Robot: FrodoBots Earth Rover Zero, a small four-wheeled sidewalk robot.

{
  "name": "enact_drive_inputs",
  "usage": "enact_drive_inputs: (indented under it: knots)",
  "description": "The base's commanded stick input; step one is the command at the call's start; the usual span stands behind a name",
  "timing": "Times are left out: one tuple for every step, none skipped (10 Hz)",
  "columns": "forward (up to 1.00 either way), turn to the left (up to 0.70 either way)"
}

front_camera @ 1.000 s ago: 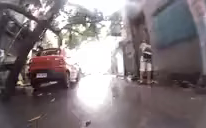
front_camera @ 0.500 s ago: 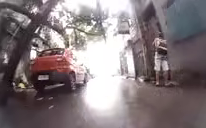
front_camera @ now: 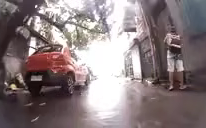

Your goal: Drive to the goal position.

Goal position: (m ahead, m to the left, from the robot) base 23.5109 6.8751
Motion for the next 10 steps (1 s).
enact_drive_inputs:
  knots:
    - [0.99, 0.0]
    - [0.99, 0.0]
    - [0.99, -0.38]
    - [0.99, -0.39]
    - [0.99, -0.15]
    - [0.99, 0.0]
    - [0.99, 0.0]
    - [0.99, 0.0]
    - [0.99, 0.0]
    - [0.99, 0.0]
